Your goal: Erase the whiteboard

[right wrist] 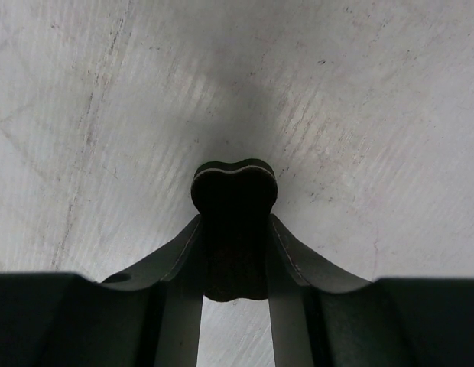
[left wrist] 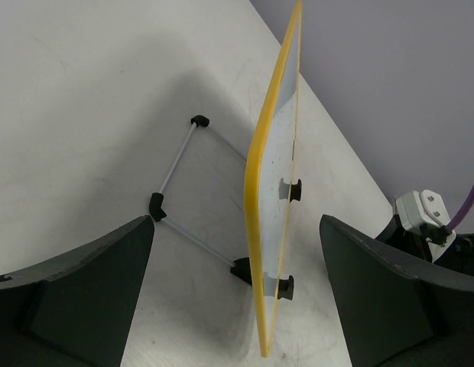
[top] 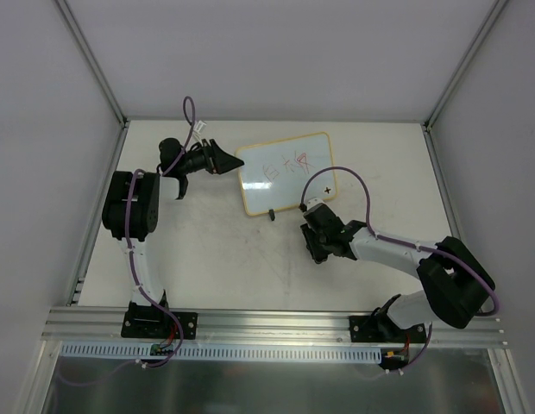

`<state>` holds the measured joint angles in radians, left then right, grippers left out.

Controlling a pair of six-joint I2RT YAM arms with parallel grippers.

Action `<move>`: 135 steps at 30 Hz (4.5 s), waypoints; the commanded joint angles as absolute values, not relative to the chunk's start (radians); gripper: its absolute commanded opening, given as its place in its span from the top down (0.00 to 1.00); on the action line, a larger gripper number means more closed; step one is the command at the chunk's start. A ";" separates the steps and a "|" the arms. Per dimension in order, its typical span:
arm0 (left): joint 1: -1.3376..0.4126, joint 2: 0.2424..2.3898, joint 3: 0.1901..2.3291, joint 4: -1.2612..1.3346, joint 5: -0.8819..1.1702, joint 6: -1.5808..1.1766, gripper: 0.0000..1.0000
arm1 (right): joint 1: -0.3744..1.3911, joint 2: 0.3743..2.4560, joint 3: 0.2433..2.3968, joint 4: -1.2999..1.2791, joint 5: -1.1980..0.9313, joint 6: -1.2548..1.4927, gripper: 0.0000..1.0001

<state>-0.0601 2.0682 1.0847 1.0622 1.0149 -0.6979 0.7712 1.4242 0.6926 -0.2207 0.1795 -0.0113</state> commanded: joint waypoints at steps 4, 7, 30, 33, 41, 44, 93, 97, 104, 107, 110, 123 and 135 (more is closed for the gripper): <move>-0.075 2.051 1.109 1.112 1.061 -0.663 0.12 | 0.778 1.382 0.738 -0.210 0.189 -0.002 0.72; -0.078 2.056 1.115 1.111 1.065 -0.667 0.16 | 0.778 1.358 0.753 -0.225 0.183 -0.003 0.71; -0.114 2.065 1.100 1.114 1.103 -0.663 0.35 | 0.746 1.434 1.058 -0.258 0.155 -0.064 0.75; -0.115 2.068 1.089 1.121 1.104 -0.666 0.36 | 0.732 1.469 1.117 -0.258 0.155 -0.077 0.75; -0.117 2.057 1.066 1.137 1.108 -0.670 0.40 | 0.687 1.560 1.282 -0.259 0.118 -0.106 0.76; -0.120 2.063 1.068 1.140 1.111 -0.673 0.42 | 0.678 1.597 1.350 -0.259 0.109 -0.121 0.76; -0.149 2.203 1.212 1.275 1.207 -0.626 0.48 | 0.641 1.617 1.321 -0.196 0.101 -0.176 0.75; -0.144 2.206 1.212 1.287 1.203 -0.638 0.51 | 0.638 1.621 1.325 -0.192 0.095 -0.175 0.75; -0.126 2.240 1.215 1.400 1.209 -0.735 0.55 | 0.638 1.641 1.351 -0.190 0.081 -0.175 0.75; -0.123 2.249 1.221 1.433 1.213 -0.761 0.59 | 0.638 1.646 1.359 -0.192 0.081 -0.176 0.75; -0.123 2.253 1.227 1.430 1.216 -0.762 0.63 | 0.638 1.652 1.367 -0.192 0.081 -0.176 0.75; -0.123 2.264 1.229 1.486 1.233 -0.801 0.82 | 0.640 1.721 1.430 -0.184 0.064 -0.184 0.75; -0.133 2.286 1.262 1.494 1.261 -0.838 1.00 | 0.646 1.798 1.477 -0.126 0.078 -0.227 0.78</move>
